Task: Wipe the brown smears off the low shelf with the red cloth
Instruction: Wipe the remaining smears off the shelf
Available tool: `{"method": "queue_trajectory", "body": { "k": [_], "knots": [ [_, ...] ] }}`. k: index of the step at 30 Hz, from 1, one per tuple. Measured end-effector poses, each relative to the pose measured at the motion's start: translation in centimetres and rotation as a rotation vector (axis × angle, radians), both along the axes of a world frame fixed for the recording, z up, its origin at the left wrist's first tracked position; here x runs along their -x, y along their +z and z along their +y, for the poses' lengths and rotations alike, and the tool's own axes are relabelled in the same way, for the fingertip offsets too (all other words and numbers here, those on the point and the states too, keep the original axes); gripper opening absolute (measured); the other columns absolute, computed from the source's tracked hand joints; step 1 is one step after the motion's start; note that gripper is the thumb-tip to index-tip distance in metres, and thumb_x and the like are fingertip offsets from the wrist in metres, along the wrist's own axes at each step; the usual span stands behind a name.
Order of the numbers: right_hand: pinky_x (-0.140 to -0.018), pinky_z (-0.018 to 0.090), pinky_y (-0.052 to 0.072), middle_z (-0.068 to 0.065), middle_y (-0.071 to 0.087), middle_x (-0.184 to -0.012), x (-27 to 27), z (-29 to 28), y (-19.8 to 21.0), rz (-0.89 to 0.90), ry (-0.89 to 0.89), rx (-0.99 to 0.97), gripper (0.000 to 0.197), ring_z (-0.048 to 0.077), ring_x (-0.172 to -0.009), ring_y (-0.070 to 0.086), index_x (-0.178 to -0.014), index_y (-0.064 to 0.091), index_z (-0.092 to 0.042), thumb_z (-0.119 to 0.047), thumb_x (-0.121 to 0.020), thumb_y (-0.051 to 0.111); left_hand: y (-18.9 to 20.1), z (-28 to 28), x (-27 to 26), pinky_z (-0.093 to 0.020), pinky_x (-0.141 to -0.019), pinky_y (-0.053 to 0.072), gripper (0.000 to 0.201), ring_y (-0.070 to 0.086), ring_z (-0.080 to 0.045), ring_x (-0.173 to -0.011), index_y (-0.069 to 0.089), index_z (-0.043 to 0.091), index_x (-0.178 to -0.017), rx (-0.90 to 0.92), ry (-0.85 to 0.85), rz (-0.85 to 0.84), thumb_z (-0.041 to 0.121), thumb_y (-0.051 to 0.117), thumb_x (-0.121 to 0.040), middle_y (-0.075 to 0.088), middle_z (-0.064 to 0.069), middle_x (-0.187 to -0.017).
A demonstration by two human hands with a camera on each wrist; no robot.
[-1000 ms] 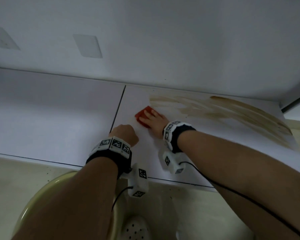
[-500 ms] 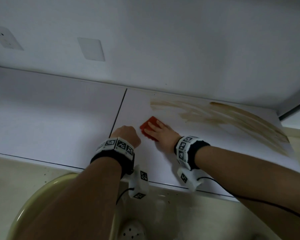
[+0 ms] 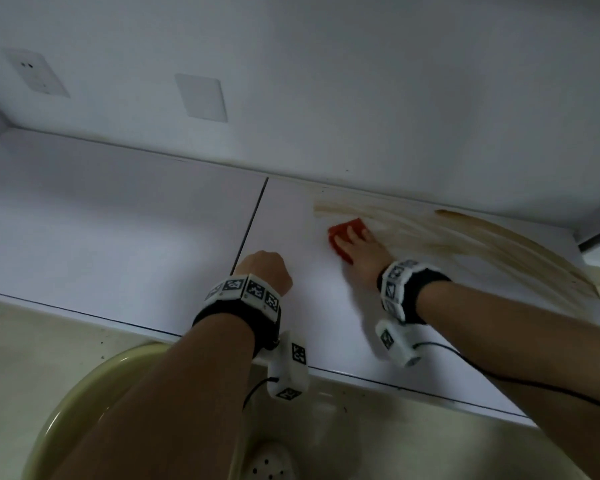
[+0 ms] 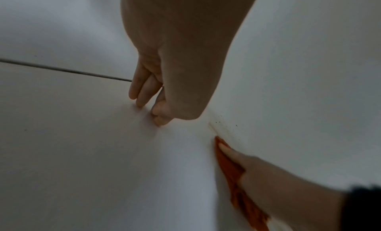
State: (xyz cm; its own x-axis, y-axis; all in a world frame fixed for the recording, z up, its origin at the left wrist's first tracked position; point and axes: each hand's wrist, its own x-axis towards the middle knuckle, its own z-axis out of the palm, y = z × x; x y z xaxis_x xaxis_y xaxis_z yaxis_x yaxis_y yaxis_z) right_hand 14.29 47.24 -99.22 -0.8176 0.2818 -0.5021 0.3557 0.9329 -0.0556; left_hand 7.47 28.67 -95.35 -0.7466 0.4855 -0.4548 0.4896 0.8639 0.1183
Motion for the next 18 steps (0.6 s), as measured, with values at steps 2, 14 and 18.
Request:
{"method": "queue_trajectory", "body": {
  "k": [2, 14, 18],
  "knots": [
    [-0.120, 0.044, 0.009, 0.006, -0.002, -0.160, -0.8, -1.9, -0.4, 0.048, 0.107, 0.031, 0.068, 0.034, -0.147, 0.001, -0.152, 0.005, -0.028, -0.020, -0.095, 0.041, -0.1, -0.2, 0.2, -0.031, -0.086, 0.049, 0.029, 0.062, -0.030, -0.105, 0.065, 0.002, -0.103, 0.003, -0.019, 0.003, 0.014, 0.043, -0.091, 0.065, -0.015, -0.112],
    [-0.116, 0.050, 0.008, 0.001, -0.012, -0.160, 5.7, -3.8, 0.7, -0.024, 0.165, 0.035, 0.065, 0.025, -0.148, -0.008, -0.151, 0.003, -0.035, -0.016, -0.099, 0.038, -0.4, -0.4, 0.7, -0.031, -0.084, 0.049, 0.029, 0.062, -0.029, -0.104, 0.064, 0.003, -0.104, 0.003, -0.056, -0.005, 0.015, 0.042, -0.090, 0.065, -0.014, -0.112],
    [-0.116, 0.051, 0.011, 0.001, -0.007, -0.160, 4.0, -1.5, 0.9, -0.019, 0.076, 0.000, 0.065, 0.031, -0.147, -0.001, -0.150, 0.008, -0.040, -0.025, -0.098, 0.044, -0.4, -0.2, 0.6, -0.029, -0.082, 0.049, 0.028, 0.062, -0.028, -0.103, 0.064, 0.003, -0.104, -0.001, -0.040, -0.009, 0.016, 0.044, -0.089, 0.064, -0.012, -0.112]
  ]
}}
